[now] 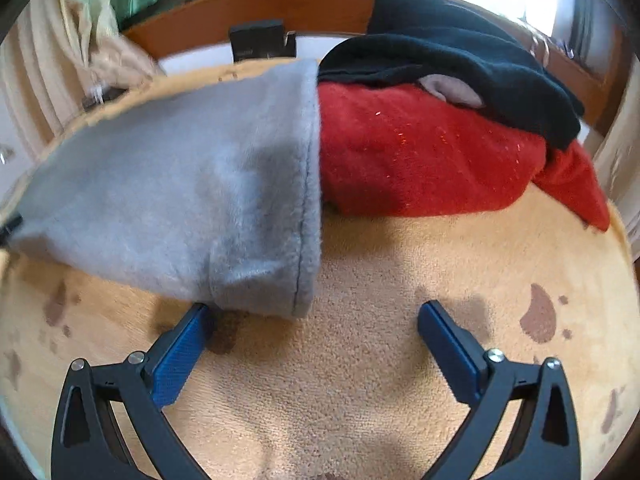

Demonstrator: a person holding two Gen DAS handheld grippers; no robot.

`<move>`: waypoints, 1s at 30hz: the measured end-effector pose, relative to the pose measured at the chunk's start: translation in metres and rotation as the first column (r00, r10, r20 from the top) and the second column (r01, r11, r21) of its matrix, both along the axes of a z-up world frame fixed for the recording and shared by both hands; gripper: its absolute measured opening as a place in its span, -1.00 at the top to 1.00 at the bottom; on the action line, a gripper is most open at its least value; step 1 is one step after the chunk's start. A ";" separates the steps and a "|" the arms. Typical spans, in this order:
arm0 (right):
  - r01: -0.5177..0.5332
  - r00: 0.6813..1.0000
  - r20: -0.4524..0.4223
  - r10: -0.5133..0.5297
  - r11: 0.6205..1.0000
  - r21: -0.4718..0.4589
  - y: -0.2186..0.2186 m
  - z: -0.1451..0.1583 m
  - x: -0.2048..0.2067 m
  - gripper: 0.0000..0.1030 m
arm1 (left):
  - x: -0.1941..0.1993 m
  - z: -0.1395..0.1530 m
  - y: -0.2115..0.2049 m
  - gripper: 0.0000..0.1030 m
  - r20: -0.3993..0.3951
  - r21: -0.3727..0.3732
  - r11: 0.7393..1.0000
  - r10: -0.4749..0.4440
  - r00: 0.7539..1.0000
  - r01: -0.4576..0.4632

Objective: Fold clothes

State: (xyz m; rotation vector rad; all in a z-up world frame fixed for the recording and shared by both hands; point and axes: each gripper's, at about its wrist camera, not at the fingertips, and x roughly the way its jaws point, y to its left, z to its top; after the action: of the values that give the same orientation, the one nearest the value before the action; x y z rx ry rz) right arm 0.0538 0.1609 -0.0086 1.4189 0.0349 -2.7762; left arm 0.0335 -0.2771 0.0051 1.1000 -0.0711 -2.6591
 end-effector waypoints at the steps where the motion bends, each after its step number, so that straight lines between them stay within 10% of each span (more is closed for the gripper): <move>1: 0.001 1.000 0.001 -0.001 1.000 -0.006 0.001 0.000 0.000 -1.00 | 0.000 0.000 0.000 -1.00 0.001 0.001 1.000 0.002 1.000 -0.002; 30: 0.012 1.000 0.002 -0.012 1.000 -0.006 -0.005 0.005 0.004 -1.00 | -0.013 -0.021 -0.027 -1.00 0.108 0.255 0.967 -0.010 0.994 -0.018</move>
State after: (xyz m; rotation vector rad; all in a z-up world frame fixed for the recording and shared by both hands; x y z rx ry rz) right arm 0.0579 0.1562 -0.0032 1.4252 0.0181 -2.7825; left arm 0.0204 -0.3039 -0.0156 1.3207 0.2619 -2.6565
